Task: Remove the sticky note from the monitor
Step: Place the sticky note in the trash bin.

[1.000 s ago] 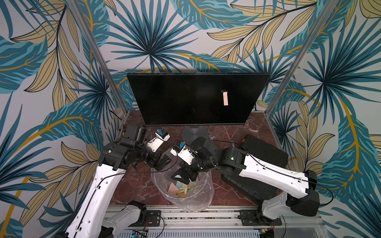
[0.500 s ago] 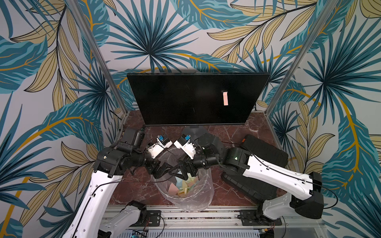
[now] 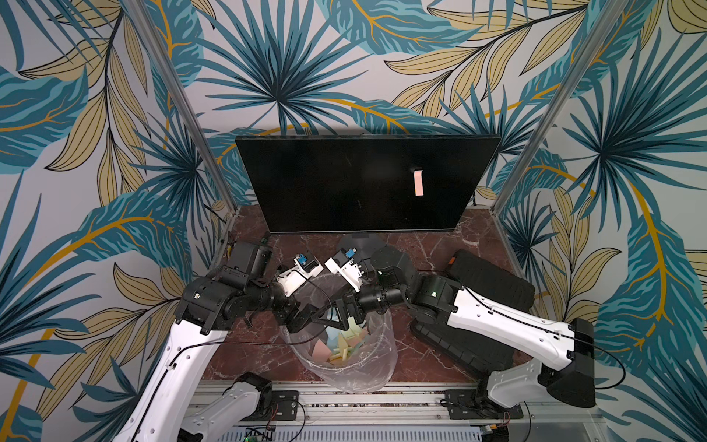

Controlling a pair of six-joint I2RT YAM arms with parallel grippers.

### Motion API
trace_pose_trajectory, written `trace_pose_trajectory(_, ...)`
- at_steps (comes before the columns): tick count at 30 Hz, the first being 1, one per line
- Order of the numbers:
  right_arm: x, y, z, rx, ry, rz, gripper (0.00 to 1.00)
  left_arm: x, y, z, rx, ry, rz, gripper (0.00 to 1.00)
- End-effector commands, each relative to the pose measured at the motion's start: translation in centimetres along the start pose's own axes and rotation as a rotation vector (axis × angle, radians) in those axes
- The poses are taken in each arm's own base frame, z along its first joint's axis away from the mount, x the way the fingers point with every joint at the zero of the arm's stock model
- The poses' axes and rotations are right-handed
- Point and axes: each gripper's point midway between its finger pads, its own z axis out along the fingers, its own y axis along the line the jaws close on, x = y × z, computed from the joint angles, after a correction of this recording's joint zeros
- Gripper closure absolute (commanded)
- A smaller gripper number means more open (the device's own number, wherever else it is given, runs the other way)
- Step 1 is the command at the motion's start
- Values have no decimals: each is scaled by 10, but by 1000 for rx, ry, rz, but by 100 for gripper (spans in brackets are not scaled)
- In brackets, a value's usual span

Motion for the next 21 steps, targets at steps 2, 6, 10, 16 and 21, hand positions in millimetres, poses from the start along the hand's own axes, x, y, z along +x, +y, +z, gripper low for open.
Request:
trace_pose_trajectory(2, -36, 28, -10, -122, -151, -18, 9, -3, 4, 8, -17, -16, -5, 0)
trace_pose_trajectory(6, -38, 34, -13, -151, -163, -11, 9, -7, 7, 9, -26, -31, -21, 0)
trace_pose_trajectory(10, -40, 42, -15, -187, -167, -11, 9, -7, 10, 15, -22, -23, -35, 0)
trace_pose_trajectory(16, -41, 46, -14, -213, -168, -5, 9, -13, 9, 19, 1, -33, -42, 0)
trace_pose_trajectory(21, -47, 57, -18, -259, -187, -17, 9, -10, 10, 25, 9, -13, -44, 0)
